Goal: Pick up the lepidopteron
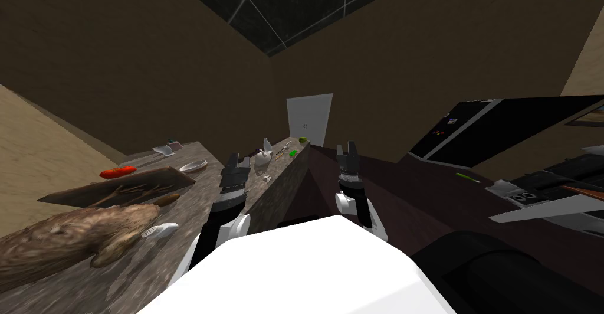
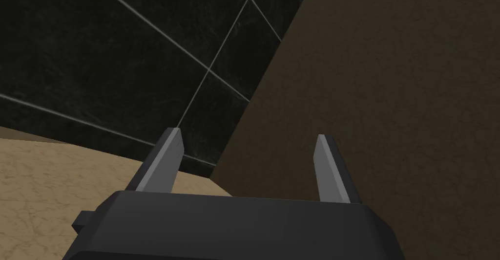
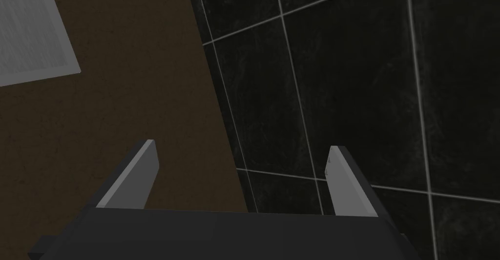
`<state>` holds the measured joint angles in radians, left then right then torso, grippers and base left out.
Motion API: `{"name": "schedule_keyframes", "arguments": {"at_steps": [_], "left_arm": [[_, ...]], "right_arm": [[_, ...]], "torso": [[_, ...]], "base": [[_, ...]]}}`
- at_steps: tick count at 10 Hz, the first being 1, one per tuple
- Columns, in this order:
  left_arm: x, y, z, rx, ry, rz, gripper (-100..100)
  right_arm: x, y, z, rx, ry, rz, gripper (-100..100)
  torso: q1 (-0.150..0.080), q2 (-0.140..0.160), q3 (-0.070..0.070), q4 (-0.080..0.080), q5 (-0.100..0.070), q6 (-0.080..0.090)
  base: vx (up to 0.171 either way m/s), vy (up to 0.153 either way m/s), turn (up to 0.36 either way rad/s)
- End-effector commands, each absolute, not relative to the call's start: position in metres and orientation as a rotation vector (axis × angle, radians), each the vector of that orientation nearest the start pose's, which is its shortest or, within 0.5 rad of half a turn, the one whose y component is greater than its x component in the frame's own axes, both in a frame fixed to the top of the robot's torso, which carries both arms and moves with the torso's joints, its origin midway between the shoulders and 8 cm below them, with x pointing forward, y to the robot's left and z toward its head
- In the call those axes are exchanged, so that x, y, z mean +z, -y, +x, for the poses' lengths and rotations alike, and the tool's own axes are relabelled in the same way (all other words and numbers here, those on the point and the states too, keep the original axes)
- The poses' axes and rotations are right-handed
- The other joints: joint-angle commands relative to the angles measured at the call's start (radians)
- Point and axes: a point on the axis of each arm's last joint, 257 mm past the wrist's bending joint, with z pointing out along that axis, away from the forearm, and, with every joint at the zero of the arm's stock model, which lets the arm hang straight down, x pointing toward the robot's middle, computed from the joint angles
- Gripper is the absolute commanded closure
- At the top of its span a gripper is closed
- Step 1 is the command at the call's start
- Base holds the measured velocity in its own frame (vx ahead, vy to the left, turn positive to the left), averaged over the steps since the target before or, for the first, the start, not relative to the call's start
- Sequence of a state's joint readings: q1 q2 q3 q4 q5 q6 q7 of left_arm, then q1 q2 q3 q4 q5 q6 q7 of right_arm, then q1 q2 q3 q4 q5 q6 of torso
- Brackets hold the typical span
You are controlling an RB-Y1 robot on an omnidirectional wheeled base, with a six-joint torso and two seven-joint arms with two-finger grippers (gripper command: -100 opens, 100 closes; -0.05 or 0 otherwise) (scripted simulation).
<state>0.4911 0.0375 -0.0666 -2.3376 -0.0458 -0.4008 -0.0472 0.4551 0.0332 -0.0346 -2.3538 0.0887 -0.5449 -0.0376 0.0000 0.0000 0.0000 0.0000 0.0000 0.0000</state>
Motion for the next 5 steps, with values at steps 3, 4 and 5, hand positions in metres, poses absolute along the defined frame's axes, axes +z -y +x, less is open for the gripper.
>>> {"name": "schedule_keyframes", "arguments": {"at_steps": [3, 4, 5], "left_arm": [[0.011, -0.252, 0.367, -1.231, -0.821, -0.627, -100], [0.004, -0.255, 0.371, -1.208, -0.856, -0.634, -100], [-0.003, -0.259, 0.375, -1.182, -0.892, -0.641, -100]], "right_arm": [[0.078, 0.272, 0.321, 1.292, -0.518, 0.507, 0], [0.078, 0.272, 0.321, 1.292, -0.518, 0.507, 0], [0.078, 0.272, 0.321, 1.292, -0.518, 0.507, 0]], "torso": [[0.0, 0.0, 0.0, 0.0, 0.0, 0.0], [0.0, 0.0, 0.0, 0.0, 0.0, 0.0], [0.0, 0.001, 0.0, 0.0, 0.0, 0.0]], "base": [[-0.004, -0.005, -0.047], [-0.009, -0.004, -0.071], [-0.013, -0.003, -0.063]]}}
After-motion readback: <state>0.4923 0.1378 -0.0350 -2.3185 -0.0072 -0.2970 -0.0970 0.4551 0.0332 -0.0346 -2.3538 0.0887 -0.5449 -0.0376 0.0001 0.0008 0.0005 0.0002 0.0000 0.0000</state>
